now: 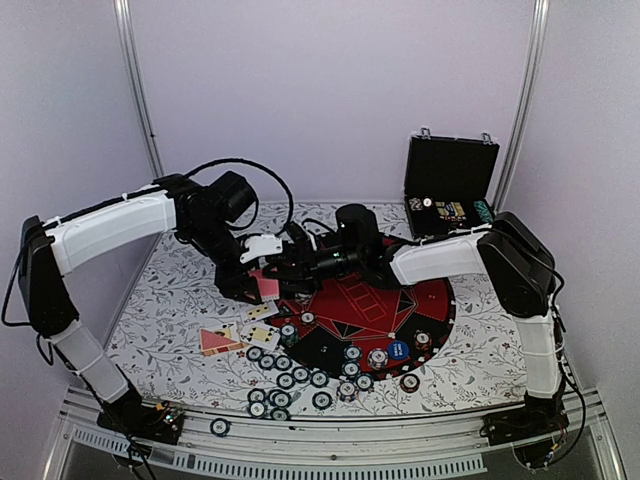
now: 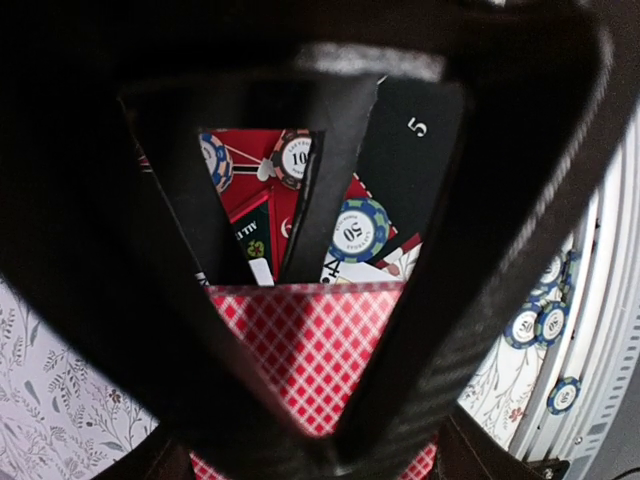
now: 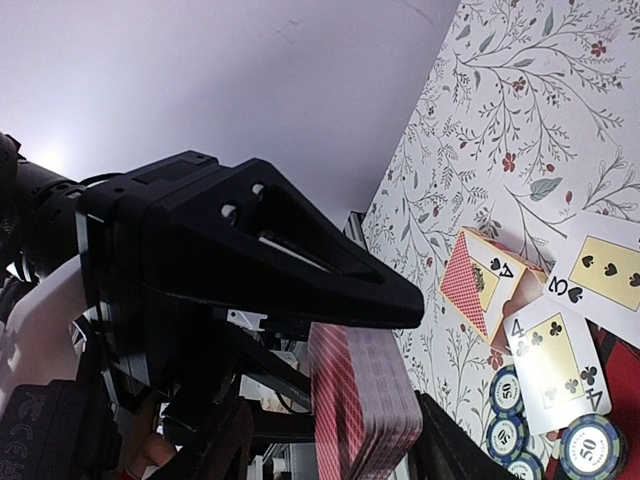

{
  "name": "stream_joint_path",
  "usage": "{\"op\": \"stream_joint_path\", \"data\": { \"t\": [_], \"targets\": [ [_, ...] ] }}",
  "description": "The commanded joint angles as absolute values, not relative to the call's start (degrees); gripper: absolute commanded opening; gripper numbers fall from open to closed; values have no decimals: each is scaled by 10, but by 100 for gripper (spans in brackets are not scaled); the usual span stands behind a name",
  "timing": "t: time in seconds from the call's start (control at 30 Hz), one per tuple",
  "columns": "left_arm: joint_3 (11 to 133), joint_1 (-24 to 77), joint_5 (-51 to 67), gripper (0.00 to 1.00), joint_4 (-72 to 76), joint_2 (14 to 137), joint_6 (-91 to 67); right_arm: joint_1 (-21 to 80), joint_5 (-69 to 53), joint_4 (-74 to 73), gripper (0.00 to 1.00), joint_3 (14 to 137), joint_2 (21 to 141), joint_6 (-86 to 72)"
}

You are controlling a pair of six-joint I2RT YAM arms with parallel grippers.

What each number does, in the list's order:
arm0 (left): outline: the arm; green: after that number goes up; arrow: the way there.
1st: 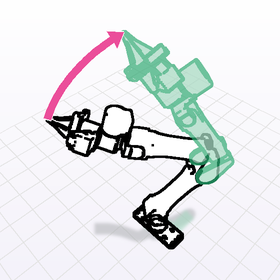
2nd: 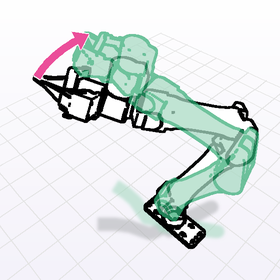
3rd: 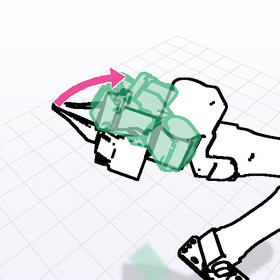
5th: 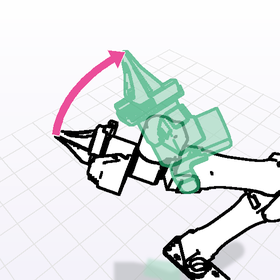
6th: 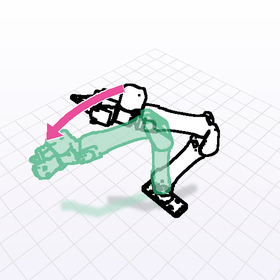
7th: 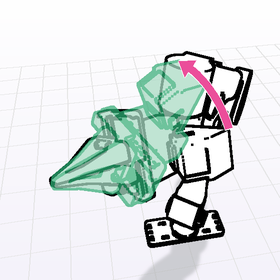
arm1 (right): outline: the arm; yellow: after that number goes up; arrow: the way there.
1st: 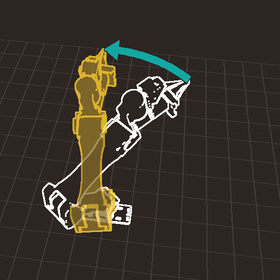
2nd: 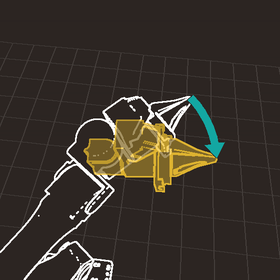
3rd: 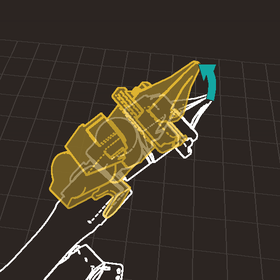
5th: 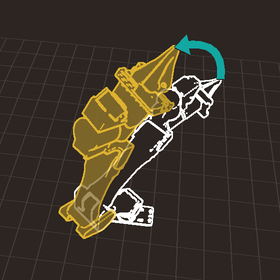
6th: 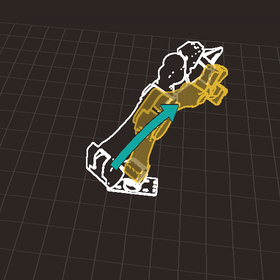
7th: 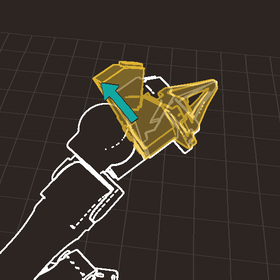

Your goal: Distribute texas hold em gaming equipment

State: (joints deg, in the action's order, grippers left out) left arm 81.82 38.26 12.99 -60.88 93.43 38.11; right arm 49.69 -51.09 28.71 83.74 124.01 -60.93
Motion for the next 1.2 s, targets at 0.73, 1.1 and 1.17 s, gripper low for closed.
{"op": "stream_joint_path", "data": {
  "t": [0.73,1.1,1.17],
  "targets": [
    [812,399,161,100,-569,901,378,492,-545,469,7,811,1257,-729],
    [782,387,176,100,-566,891,400,491,-558,511,7,784,1241,-752],
    [778,387,184,100,-565,890,402,491,-560,520,7,785,1241,-760]
  ]
}}
